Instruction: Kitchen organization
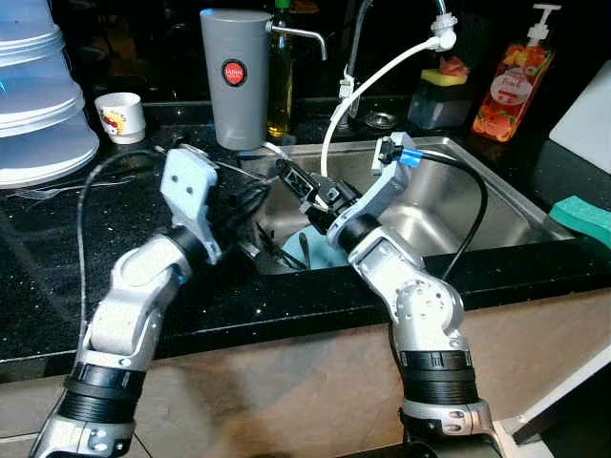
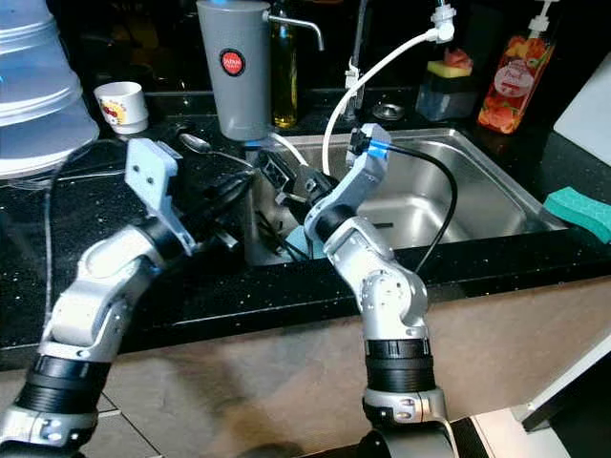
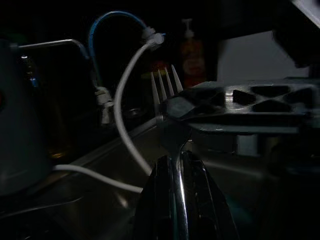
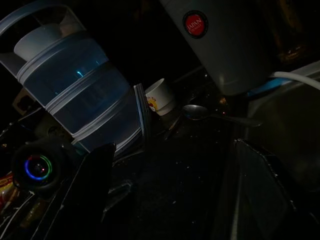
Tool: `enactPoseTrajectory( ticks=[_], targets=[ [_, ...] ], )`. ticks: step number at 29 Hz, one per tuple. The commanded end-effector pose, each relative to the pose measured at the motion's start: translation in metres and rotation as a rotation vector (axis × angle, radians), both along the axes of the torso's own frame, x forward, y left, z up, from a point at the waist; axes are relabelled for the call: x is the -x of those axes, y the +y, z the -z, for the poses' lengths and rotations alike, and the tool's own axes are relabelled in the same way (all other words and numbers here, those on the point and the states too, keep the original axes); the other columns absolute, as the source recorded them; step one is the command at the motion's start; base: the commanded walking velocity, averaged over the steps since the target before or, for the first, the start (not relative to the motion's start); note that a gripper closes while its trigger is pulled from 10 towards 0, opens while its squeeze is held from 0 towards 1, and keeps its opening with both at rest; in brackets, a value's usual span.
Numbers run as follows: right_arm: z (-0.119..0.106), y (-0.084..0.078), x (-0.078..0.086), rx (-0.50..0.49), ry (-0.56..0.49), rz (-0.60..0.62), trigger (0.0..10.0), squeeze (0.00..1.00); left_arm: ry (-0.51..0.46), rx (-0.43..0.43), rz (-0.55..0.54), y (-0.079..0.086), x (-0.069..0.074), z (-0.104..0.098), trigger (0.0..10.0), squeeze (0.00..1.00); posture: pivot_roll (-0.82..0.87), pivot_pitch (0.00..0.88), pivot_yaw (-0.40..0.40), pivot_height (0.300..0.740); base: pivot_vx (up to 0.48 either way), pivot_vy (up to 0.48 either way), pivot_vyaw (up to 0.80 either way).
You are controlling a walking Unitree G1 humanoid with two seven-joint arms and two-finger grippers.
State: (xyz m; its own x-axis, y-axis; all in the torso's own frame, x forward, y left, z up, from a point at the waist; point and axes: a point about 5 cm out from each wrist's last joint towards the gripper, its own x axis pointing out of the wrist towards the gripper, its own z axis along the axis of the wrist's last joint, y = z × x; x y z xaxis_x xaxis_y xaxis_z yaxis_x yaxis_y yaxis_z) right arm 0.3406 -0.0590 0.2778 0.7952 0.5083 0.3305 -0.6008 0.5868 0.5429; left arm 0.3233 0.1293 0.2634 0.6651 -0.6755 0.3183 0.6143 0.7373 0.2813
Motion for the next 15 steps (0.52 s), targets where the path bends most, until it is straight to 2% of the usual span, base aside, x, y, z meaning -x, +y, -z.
enactPoseTrajectory(
  ticks=[1,8,9,10,11,15],
  targets=[
    [-0.0051,0.0182,0.0062,-0.045,0.003,-0.068,10.0,0.0,-0.003,0.002,0.054,-0.0077,0.0056,0.0014,0.0,0.0,0.01,0.064,0.001,0.74,0.0,0.0,0.0],
    [-0.0041,0.0175,0.0056,-0.056,0.017,-0.065,10.0,0.0,0.0,-0.01,0.079,-0.0095,0.0068,0.0028,0.0,0.0,0.01,0.057,0.002,0.74,0.0,0.0,0.0],
    [-0.0044,0.017,0.0055,-0.063,0.017,-0.064,3.0,0.0,-0.001,-0.011,0.078,-0.0091,0.0065,0.003,0.0,0.0,0.01,0.057,0.002,0.74,0.0,0.0,0.0],
    [-0.0049,0.0161,0.0051,-0.078,0.019,-0.062,3.0,0.0,-0.003,-0.014,0.073,-0.0084,0.0061,0.0029,0.0,0.0,0.01,0.057,0.002,0.74,0.0,0.0,0.0],
    [-0.0053,0.0148,0.0042,-0.096,0.025,-0.059,0.0,0.0,-0.005,-0.017,0.067,-0.0074,0.0056,0.0027,0.0,0.0,0.01,0.057,0.002,0.74,0.0,0.0,0.0],
    [-0.006,0.0105,0.0013,-0.128,0.034,-0.045,0.0,0.0,-0.01,-0.02,0.037,-0.0025,0.0031,0.0022,0.0,0.0,0.01,0.047,0.0,0.74,0.0,0.0,0.0]
  ],
)
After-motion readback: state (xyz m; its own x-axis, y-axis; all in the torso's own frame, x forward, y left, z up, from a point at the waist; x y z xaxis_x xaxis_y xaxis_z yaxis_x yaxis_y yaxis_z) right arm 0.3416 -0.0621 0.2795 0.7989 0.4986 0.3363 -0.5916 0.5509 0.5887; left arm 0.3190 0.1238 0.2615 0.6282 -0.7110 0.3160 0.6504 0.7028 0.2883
